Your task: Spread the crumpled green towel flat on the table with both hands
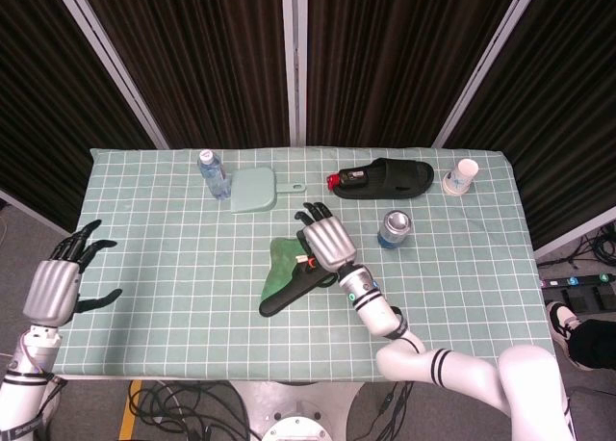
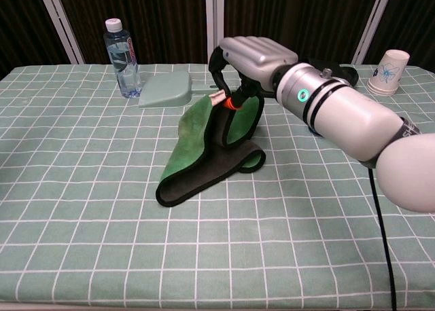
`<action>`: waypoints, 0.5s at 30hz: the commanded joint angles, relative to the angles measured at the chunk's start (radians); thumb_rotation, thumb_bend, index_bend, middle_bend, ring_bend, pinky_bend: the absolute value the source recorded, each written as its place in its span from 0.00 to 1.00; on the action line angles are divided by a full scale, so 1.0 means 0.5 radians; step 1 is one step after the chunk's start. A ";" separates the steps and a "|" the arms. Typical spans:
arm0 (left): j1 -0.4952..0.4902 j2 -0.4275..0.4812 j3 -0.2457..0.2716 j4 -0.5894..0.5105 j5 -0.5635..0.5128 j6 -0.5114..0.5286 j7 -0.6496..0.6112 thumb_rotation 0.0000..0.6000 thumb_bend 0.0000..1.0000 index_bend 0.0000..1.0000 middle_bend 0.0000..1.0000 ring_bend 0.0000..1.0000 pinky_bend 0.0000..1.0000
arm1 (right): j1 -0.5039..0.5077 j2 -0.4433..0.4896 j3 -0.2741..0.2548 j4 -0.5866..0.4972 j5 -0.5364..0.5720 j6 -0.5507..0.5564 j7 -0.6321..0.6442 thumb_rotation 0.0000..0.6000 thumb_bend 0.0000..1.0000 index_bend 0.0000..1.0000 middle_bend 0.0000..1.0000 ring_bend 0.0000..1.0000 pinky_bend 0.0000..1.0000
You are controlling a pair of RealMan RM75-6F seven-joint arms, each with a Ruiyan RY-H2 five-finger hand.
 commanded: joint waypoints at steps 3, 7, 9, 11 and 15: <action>-0.185 -0.077 -0.084 -0.048 -0.123 -0.265 -0.140 1.00 0.11 0.38 0.19 0.18 0.22 | 0.126 -0.039 0.132 -0.003 0.119 0.019 -0.137 1.00 0.56 0.76 0.24 0.10 0.13; -0.303 -0.154 -0.129 -0.046 -0.240 -0.437 -0.103 1.00 0.10 0.38 0.19 0.18 0.22 | 0.230 -0.099 0.235 0.045 0.196 0.081 -0.235 1.00 0.57 0.76 0.24 0.10 0.12; -0.346 -0.205 -0.151 -0.033 -0.303 -0.494 -0.081 1.00 0.09 0.38 0.19 0.18 0.22 | 0.270 -0.125 0.279 0.061 0.235 0.111 -0.273 1.00 0.57 0.76 0.24 0.09 0.12; -0.402 -0.261 -0.174 -0.012 -0.389 -0.583 -0.050 1.00 0.07 0.38 0.19 0.18 0.23 | 0.316 -0.154 0.327 0.079 0.288 0.139 -0.318 1.00 0.57 0.76 0.24 0.09 0.11; -0.511 -0.370 -0.212 0.040 -0.553 -0.737 0.043 1.00 0.04 0.38 0.19 0.17 0.23 | 0.401 -0.202 0.400 0.115 0.389 0.170 -0.388 1.00 0.57 0.76 0.24 0.09 0.11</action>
